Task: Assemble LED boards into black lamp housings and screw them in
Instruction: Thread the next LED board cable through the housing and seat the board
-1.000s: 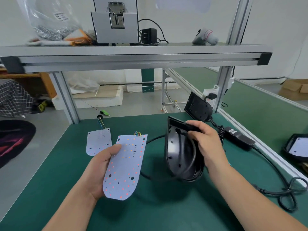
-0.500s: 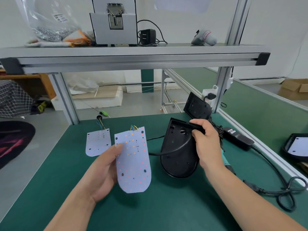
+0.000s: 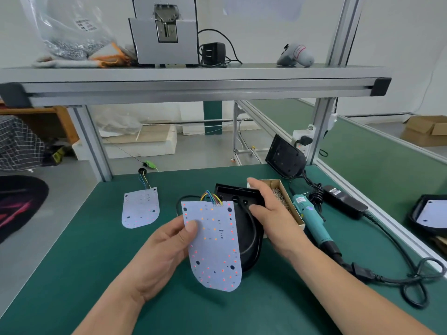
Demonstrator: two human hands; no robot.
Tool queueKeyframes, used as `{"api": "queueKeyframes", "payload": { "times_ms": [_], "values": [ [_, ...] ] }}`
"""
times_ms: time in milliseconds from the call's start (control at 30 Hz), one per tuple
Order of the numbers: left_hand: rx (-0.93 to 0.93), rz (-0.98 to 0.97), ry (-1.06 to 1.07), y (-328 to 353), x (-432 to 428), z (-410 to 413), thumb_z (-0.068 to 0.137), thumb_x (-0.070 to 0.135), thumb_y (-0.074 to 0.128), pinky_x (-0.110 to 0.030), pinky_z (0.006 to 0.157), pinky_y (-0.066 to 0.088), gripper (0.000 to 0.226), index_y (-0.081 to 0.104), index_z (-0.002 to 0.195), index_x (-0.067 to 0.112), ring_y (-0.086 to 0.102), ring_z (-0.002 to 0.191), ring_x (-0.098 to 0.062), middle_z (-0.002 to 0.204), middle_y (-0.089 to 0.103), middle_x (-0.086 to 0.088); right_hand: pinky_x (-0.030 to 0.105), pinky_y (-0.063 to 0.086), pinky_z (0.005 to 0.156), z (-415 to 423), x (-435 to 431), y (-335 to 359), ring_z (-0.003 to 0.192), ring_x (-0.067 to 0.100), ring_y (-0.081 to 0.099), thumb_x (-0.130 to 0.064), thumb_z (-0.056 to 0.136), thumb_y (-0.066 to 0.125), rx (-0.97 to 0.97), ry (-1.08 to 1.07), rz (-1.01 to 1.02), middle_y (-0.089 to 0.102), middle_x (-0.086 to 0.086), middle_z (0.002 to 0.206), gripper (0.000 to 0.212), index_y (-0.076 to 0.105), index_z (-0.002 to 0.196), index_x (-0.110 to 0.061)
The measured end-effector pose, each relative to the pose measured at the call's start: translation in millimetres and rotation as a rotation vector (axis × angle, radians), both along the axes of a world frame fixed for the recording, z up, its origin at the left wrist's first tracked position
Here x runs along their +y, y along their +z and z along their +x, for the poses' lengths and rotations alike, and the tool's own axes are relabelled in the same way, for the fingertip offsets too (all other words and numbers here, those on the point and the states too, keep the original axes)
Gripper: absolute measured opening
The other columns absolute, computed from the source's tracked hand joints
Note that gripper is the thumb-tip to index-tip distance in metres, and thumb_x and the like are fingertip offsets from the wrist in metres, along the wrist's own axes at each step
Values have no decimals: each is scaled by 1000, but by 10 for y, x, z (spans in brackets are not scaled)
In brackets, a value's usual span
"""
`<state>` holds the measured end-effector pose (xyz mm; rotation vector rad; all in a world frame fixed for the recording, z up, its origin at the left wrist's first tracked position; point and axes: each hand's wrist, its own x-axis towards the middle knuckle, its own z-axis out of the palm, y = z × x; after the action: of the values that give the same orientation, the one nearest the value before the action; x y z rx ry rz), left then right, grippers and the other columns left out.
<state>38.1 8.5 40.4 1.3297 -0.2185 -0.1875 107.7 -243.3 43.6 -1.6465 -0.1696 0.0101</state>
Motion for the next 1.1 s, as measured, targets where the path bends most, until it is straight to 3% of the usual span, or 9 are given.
{"api": "queueKeyframes", "payload": {
  "times_ms": [67, 200, 267, 367, 467, 533, 700, 900, 1100],
  "values": [
    [-41, 107, 14, -16, -24, -9, 98, 46, 63, -40, 111, 52, 46, 71, 135, 19, 65, 131, -28, 138, 71, -10, 26, 39, 116, -14, 23, 12, 134, -2, 48, -7, 106, 51, -101, 35, -213, 51, -10, 152, 58, 47, 151, -43],
    [-51, 214, 27, -63, -73, 1, 97, 48, 63, -42, 112, 47, 42, 75, 129, 23, 68, 126, -23, 132, 75, -4, -4, 20, 101, -46, 143, -18, 123, -31, 30, -4, 103, 58, -327, -34, -444, 40, 0, 150, 58, 47, 153, -33],
    [-35, 214, 9, -81, -77, 5, 98, 47, 63, -41, 110, 47, 42, 75, 129, 23, 68, 125, -23, 132, 74, -5, -1, 23, 103, -58, 185, -68, 124, -29, 31, -4, 100, 64, -377, -81, -463, 37, 2, 154, 52, 56, 142, -32],
    [-44, 179, 33, -88, -96, 2, 99, 47, 63, -40, 109, 46, 44, 73, 132, 21, 67, 126, -23, 133, 74, -5, 11, 30, 106, -63, 194, -68, 141, -7, 34, -20, 102, 65, -380, -114, -505, 35, 5, 160, 5, 64, 102, -24],
    [-53, 141, 74, -94, -94, 9, 98, 46, 64, -45, 113, 45, 46, 72, 133, 16, 66, 128, -29, 134, 73, -8, 2, 25, 101, -64, 123, -32, 158, 4, 18, -29, 98, 65, -369, 16, -611, 33, 2, 160, 21, 61, 86, -12],
    [-49, 113, 83, -89, -103, 4, 97, 45, 65, -47, 113, 46, 45, 73, 131, 16, 66, 128, -32, 133, 73, -11, 2, 26, 100, -82, 58, 36, 150, -2, 26, -17, 97, 69, -330, 79, -586, 41, -6, 145, 14, 65, 88, -7],
    [-25, 7, 16, -51, -91, -26, 96, 42, 67, -38, 103, 54, 46, 71, 133, 14, 68, 124, -30, 136, 71, -15, 37, 48, 89, -104, 48, 116, 102, 18, 64, -16, 98, 74, -264, 30, -302, 69, 5, 102, 6, 76, 95, -20],
    [132, -233, -32, 24, -6, -19, 67, 49, 94, -29, 63, 58, 55, 80, 106, 13, 71, 73, -19, 89, 74, -6, 34, 50, 80, -70, 34, 84, 80, 10, 66, -36, 86, 79, -107, 53, -84, 74, -3, 85, 16, 77, 88, -21],
    [130, -168, 0, -8, -50, 10, 85, 40, 83, -36, 74, 58, 45, 71, 112, 7, 69, 85, -27, 104, 71, -15, 30, 49, 76, -84, 34, 21, 77, 9, 64, -34, 89, 79, -101, 28, -47, 73, -3, 81, 17, 76, 84, -17]
  ]
}}
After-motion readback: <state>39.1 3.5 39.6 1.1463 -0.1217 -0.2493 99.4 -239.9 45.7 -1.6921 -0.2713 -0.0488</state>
